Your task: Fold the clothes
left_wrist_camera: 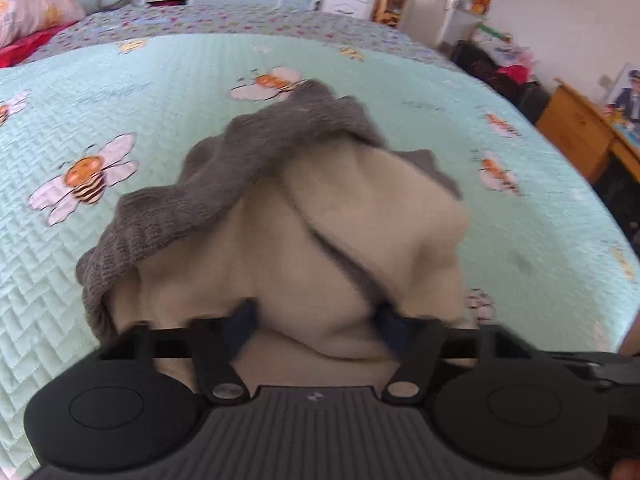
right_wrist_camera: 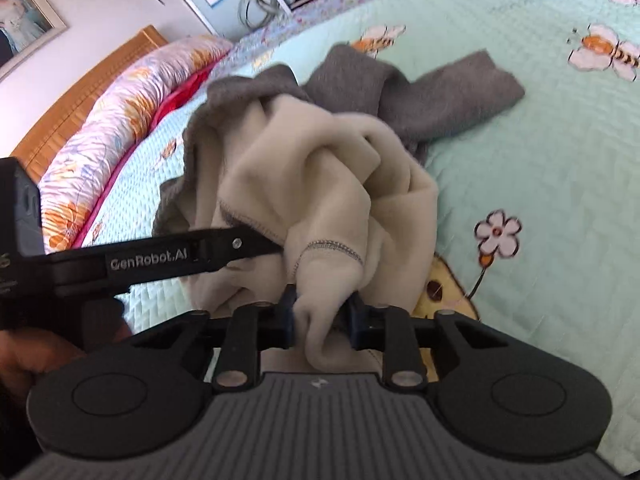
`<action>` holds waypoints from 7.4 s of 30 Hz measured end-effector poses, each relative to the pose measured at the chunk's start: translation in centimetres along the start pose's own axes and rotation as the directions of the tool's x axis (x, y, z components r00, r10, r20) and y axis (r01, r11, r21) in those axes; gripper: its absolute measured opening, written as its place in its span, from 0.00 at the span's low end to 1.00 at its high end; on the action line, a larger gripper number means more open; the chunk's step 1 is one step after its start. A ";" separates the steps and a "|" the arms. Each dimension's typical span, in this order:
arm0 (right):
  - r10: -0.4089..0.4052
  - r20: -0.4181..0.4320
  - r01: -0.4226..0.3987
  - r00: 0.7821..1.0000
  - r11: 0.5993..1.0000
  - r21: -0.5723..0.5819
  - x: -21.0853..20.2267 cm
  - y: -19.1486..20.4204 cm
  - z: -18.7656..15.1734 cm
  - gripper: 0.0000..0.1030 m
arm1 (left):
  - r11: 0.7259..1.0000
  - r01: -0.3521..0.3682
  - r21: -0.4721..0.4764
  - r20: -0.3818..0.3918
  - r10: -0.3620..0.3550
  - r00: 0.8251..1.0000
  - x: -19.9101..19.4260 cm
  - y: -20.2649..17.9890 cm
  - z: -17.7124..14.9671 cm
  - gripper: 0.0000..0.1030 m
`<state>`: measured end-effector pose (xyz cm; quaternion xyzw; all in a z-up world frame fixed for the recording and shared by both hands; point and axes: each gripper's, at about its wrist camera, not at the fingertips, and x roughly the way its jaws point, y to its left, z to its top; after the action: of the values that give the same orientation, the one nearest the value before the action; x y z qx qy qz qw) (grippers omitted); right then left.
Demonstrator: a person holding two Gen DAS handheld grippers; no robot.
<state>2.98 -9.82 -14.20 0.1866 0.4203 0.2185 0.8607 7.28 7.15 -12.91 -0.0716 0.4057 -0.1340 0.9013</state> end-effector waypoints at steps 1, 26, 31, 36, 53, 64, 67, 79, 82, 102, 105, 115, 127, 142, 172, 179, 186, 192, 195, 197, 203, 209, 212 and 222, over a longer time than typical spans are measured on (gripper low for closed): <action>-0.003 0.019 0.003 1.000 1.000 -0.003 -0.4 0.1 0.2 0.23 | 1.000 0.007 0.013 0.012 -0.007 1.000 -0.6 -0.5 0.2 0.25; -0.234 0.377 0.214 0.896 0.972 0.095 -13.3 -4.6 4.4 0.35 | 0.996 0.092 -0.007 0.016 -0.092 0.996 -5.3 -1.7 -1.6 0.52; -0.149 0.331 0.157 0.932 0.988 0.003 -12.4 -2.5 2.3 0.62 | 0.989 0.124 0.076 0.020 -0.126 0.992 -3.7 -3.8 -0.6 0.55; -0.194 0.224 0.210 0.955 0.976 -0.049 -7.1 -1.6 2.0 0.64 | 0.973 0.068 0.219 -0.036 -0.062 0.997 0.3 -6.8 -0.7 0.60; -0.257 0.328 0.245 0.909 0.966 0.079 -11.2 -4.0 3.7 0.15 | 0.976 0.211 0.050 0.070 -0.214 0.974 -3.6 -3.6 0.4 0.10; -0.034 0.345 0.019 0.938 0.999 0.045 -11.8 -0.1 3.6 0.45 | 0.902 0.267 0.341 0.079 -0.311 0.947 -5.7 -10.1 -2.0 0.09; -0.004 0.374 0.002 0.927 1.000 0.007 -12.9 0.7 4.0 0.46 | 0.933 0.216 0.287 0.092 -0.252 0.963 -5.3 -8.3 -1.8 0.10; 0.013 0.057 -0.023 0.998 0.984 0.174 0.4 0.0 5.8 0.45 | 0.996 -0.044 0.076 0.086 0.038 0.996 -4.7 -1.8 -0.3 0.67; -0.024 0.064 0.013 0.998 0.985 0.169 0.2 -0.6 5.5 0.09 | 0.997 -0.048 0.055 0.060 0.045 0.997 -4.5 -1.1 -0.3 0.69; -0.098 0.092 0.084 0.991 0.985 0.149 -9.5 -3.9 -1.1 0.09 | 0.975 0.199 0.095 -0.113 -0.188 0.976 4.1 -8.2 0.3 0.67; -0.106 0.111 0.088 0.988 0.984 0.154 -9.9 -4.3 -0.8 0.09 | 0.977 0.215 0.008 -0.082 -0.213 0.973 3.9 -7.2 -0.2 0.55; -0.084 0.140 0.072 0.987 0.994 0.087 -10.0 -3.7 -0.5 0.09 | 0.810 0.369 -0.456 0.005 -0.412 0.911 5.5 -2.8 0.9 0.11; -0.001 0.213 -0.006 0.977 0.999 0.032 -12.3 -2.6 0.8 0.14 | 0.798 0.351 -0.491 0.073 -0.363 0.929 -4.3 4.6 -7.3 0.09; -0.028 0.233 0.061 0.972 0.989 -0.136 -8.3 0.6 5.9 0.74 | 0.836 0.423 -0.348 0.218 -0.367 0.904 -10.8 2.7 -3.7 0.29; -0.012 0.251 -0.032 0.968 0.985 0.168 -9.1 -3.9 2.6 0.12 | 0.802 0.312 -0.509 0.001 -0.362 0.932 -2.5 3.2 -6.5 0.26; -0.020 0.189 -0.021 0.982 0.977 0.212 -8.3 -4.8 1.0 0.19 | 0.855 0.304 -0.420 0.028 -0.323 0.946 -3.0 0.0 -3.1 0.72; -0.014 0.179 -0.025 0.984 0.976 0.217 -8.2 -4.9 0.9 0.22 | 0.835 0.227 -0.501 -0.027 -0.277 0.960 -0.4 -2.1 -0.7 0.72; -0.002 0.174 -0.037 0.985 0.975 0.221 -8.1 -5.1 0.9 0.23 | 0.784 0.208 -0.584 -0.029 -0.277 0.961 0.9 -1.2 -1.7 0.69; 0.011 0.170 -0.048 0.985 0.975 0.216 -7.9 -5.0 0.9 0.23 | 0.777 0.205 -0.596 -0.028 -0.275 0.961 0.8 -0.6 -2.3 0.48; 0.011 0.167 -0.047 0.986 0.977 0.209 -7.8 -4.8 0.9 0.23 | 0.767 0.213 -0.605 -0.027 -0.287 0.958 0.7 -0.2 -2.9 0.25; -0.019 0.201 -0.017 0.979 0.984 0.180 -8.8 -4.0 1.2 0.22 | 0.772 0.276 -0.572 0.032 -0.315 0.948 -1.3 1.2 -3.8 0.05; -0.058 0.333 -0.004 0.941 0.983 0.182 -12.2 -4.3 3.5 0.20 | 0.754 0.216 -0.621 0.067 -0.223 0.972 -4.4 6.0 -5.1 0.00; -0.055 0.330 0.001 0.942 0.987 0.160 -12.7 -4.4 4.7 0.20 | 0.757 0.270 -0.596 0.106 -0.259 0.960 -6.4 7.6 -5.9 0.00; -0.042 0.224 0.003 0.974 0.985 0.170 -9.5 -3.3 2.3 0.25 | 0.871 0.333 -0.361 0.068 -0.331 0.941 -6.0 -0.1 -1.9 0.53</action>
<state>0.34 -17.99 -8.43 0.2776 0.3384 0.1497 0.8866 2.01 8.77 -9.88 -0.3079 0.4033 -0.2084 0.8361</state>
